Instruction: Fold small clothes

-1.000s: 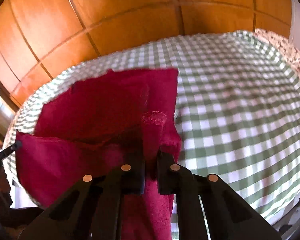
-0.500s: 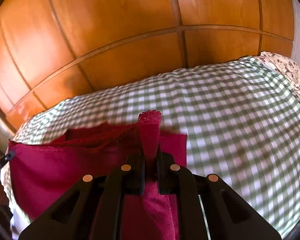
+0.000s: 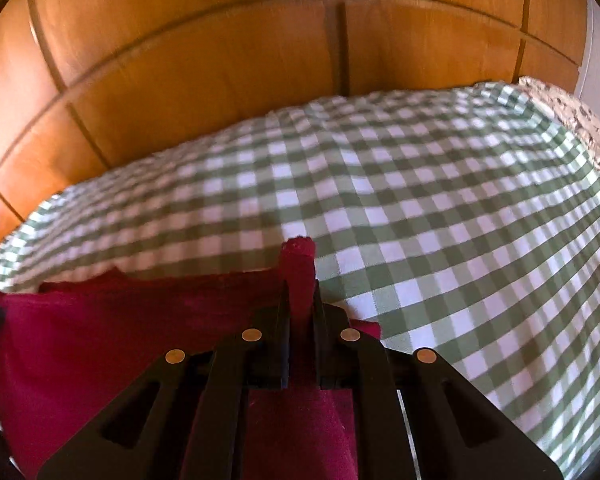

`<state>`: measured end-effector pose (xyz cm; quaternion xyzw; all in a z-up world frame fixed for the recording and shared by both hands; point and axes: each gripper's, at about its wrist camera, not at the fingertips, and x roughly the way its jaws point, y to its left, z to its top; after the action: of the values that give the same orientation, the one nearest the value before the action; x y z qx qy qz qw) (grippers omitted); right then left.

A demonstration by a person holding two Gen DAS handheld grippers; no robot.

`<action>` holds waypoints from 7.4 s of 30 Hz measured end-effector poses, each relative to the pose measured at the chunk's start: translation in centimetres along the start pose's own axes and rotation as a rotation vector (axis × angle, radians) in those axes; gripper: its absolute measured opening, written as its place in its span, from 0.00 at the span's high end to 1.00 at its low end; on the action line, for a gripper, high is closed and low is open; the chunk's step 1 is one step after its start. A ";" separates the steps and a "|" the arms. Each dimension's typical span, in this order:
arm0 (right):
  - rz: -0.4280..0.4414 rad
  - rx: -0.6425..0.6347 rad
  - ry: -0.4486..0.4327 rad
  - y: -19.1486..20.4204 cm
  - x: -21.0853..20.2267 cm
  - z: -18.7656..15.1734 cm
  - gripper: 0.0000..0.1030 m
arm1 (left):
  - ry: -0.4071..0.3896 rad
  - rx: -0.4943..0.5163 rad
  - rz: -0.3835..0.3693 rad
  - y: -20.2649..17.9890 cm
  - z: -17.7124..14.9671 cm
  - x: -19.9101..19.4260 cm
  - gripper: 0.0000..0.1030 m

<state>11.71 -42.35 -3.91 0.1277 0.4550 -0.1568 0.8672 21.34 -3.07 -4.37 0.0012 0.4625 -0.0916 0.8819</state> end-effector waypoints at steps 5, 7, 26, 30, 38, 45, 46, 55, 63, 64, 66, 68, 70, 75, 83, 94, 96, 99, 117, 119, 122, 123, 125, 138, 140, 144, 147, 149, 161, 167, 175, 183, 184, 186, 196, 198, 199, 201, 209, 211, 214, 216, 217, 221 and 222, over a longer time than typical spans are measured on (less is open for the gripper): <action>-0.011 -0.020 -0.009 0.2 -0.1 0.1 0.76 | -0.015 -0.013 0.024 0.3 0.1 -1.2 0.77; -0.022 -0.020 -0.037 0.2 -1.4 0.1 0.50 | -0.047 -0.055 0.003 1.4 -0.6 -3.4 0.71; 0.251 -0.195 -0.059 8.8 -8.2 -11.8 0.16 | 0.015 -0.138 -0.396 7.1 -17.2 -13.3 0.55; 0.223 -0.231 -0.079 9.2 -7.7 -12.1 0.13 | 0.040 -0.104 -0.407 5.6 -17.5 -12.0 0.83; 0.211 -0.242 -0.118 9.0 -7.3 -12.8 0.13 | 0.022 0.016 -0.269 5.7 -17.7 -13.1 0.93; 0.207 -0.251 -0.137 9.0 -7.2 -12.9 0.12 | -0.024 0.052 -0.101 2.6 -16.7 -14.8 0.73; 0.205 -0.253 -0.137 9.0 -7.2 -12.9 0.12 | -0.038 0.056 -0.088 2.3 -16.5 -15.1 0.72; 0.169 -0.258 -0.102 9.2 -8.5 -12.8 0.12 | -0.060 0.078 -0.038 1.3 -15.9 -16.2 0.62; 0.138 -0.216 -0.113 5.3 -11.7 -12.8 0.12 | -0.054 0.077 -0.024 1.1 -16.1 -15.9 0.61; 0.129 -0.209 -0.113 4.6 -12.1 -12.9 0.12 | -0.057 0.081 -0.022 1.0 -16.1 -15.9 0.61; 0.112 -0.195 -0.109 3.1 -12.8 -13.1 0.12 | -0.065 0.089 -0.018 0.9 -16.0 -16.0 0.61; 0.100 -0.172 -0.106 1.4 -13.5 -13.5 0.13 | -0.073 0.095 -0.017 0.7 -16.0 -16.1 0.60; 0.098 -0.149 -0.098 0.1 -14.0 -13.8 0.14 | -0.077 0.105 -0.014 0.4 -16.0 -16.2 0.59; 0.089 -0.112 -0.058 -2.2 -14.0 -14.9 0.26 | -0.078 0.123 -0.012 -0.2 -16.1 -16.4 0.58; 0.089 -0.117 -0.012 -2.7 -13.2 -16.1 0.70 | -0.106 0.137 0.005 -0.5 -16.0 -17.1 0.56; 0.114 -0.019 -0.013 -5.3 -14.6 -15.7 0.61 | -0.186 0.115 -0.065 -1.0 -15.3 -19.0 0.53; 0.098 -0.020 -0.014 -6.0 -15.3 -15.9 0.61 | -0.178 0.118 -0.095 -1.3 -15.2 -18.8 0.53; 0.094 -0.027 -0.001 -6.9 -16.1 -16.9 0.61 | -0.145 0.128 -0.131 -2.0 -15.3 -18.0 0.53; 0.140 -0.091 0.040 -4.4 -13.5 -17.2 0.77 | -0.018 0.138 -0.137 -3.2 -16.2 -13.5 0.51; 0.116 -0.110 0.034 -4.0 -13.7 -17.2 0.85 | -0.027 0.143 -0.136 -3.3 -16.1 -13.8 0.51; 0.133 -0.104 -0.030 -4.3 -16.3 -16.4 0.88 | -0.023 0.142 -0.137 -3.0 -16.1 -13.8 0.50; 0.136 -0.111 -0.051 -4.4 -17.2 -16.1 0.88 | -0.016 0.133 -0.140 -2.9 -16.2 -13.5 0.50; 0.122 -0.133 -0.047 -4.3 -17.4 -16.2 0.88 | -0.007 0.123 -0.148 -2.7 -16.2 -13.2 0.49; 0.077 -0.117 0.057 -5.1 -14.5 -17.2 0.74 | -0.054 0.027 -0.139 0.5 -15.2 -14.6 0.43; 0.055 -0.108 0.019 -4.8 -15.2 -16.6 0.38 | -0.071 -0.010 -0.131 1.7 -14.3 -14.7 0.43; 0.071 -0.119 -0.064 -2.7 -16.3 -14.6 0.36 | -0.071 -0.125 -0.136 4.8 -11.4 -13.9 0.45; 0.108 -0.142 -0.099 -0.1 -15.9 -13.4 0.32 | -0.062 -0.210 -0.170 6.4 -9.2 -12.8 0.45; 0.124 -0.168 -0.107 1.9 -15.2 -12.7 0.32 | -0.059 -0.235 -0.186 6.9 -7.8 -12.0 0.47; 0.191 -0.243 -0.084 8.2 -12.4 -11.3 0.32 | 0.081 -0.222 -0.270 3.1 -2.6 -3.7 0.86; 0.211 -0.249 -0.040 8.1 -11.0 -11.4 0.33 | 0.041 -0.200 -0.110 2.0 -3.7 -2.1 0.93; 0.306 -0.341 -0.087 11.3 -9.7 -5.8 0.37 | -0.129 -0.156 0.002 0.2 -4.8 -7.3 0.76; 0.325 -0.472 0.036 16.1 -3.3 -1.8 0.36 | -0.137 0.042 -0.112 -4.0 -7.7 -9.7 0.59; 0.308 -0.494 0.053 16.5 -2.5 -1.7 0.36 | -0.130 0.059 -0.118 -4.4 -7.9 -9.5 0.56; 0.286 -0.524 0.079 16.7 -1.4 -1.9 0.36 | -0.106 0.082 -0.128 -5.2 -8.4 -9.0 0.55; 0.192 -0.662 0.003 18.2 -2.7 -3.9 0.97 | -0.120 0.047 -0.127 -5.4 -8.4 -8.7 0.51; 0.205 -0.635 -0.054 18.3 -4.0 -2.7 0.97 | -0.114 0.057 -0.097 -5.4 -7.9 -8.3 0.51; 0.209 -0.621 -0.077 18.4 -4.4 -2.2 0.97 | -0.109 0.047 -0.075 -5.3 -7.7 -7.9 0.51; 0.199 -0.609 -0.087 18.7 -4.2 -1.6 0.97 | -0.094 0.004 -0.049 -4.8 -7.2 -6.8 0.51; 0.139 -0.555 -0.008 18.6 0.8 -3.0 0.97 | -0.051 0.009 -0.016 -4.6 -7.3 -4.9 0.48; 0.147 -0.544 -0.008 18.3 0.7 -2.8 0.92 | -0.043 -0.022 -0.021 -4.4 -7.2 -5.5 0.48; 0.127 -0.524 -0.026 18.0 0.0 -2.9 0.70 | -0.058 -0.034 0.004 -4.2 -7.7 -7.0 0.49; 0.117 -0.499 -0.057 17.7 -1.0 -2.8 0.39 | -0.073 -0.035 0.015 -3.9 -8.0 -8.0 0.49; 0.135 -0.482 -0.076 17.3 -1.9 -2.9 0.33 | -0.077 -0.036 0.019 -3.8 -8.1 -8.3 0.49; 0.160 -0.435 -0.102 16.6 -4.4 -3.5 0.33 | -0.091 -0.048 0.016 -3.3 -8.7 -9.7 0.48; 0.175 -0.416 -0.105 16.3 -5.2 -3.9 0.33 | -0.095 -0.050 0.015 -3.2 -8.9 -10.0 0.48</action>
<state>12.30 -25.14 -0.49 -0.0234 0.4189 0.0097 0.9077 7.99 -3.80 -1.07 -0.0217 0.4223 -0.0732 0.9032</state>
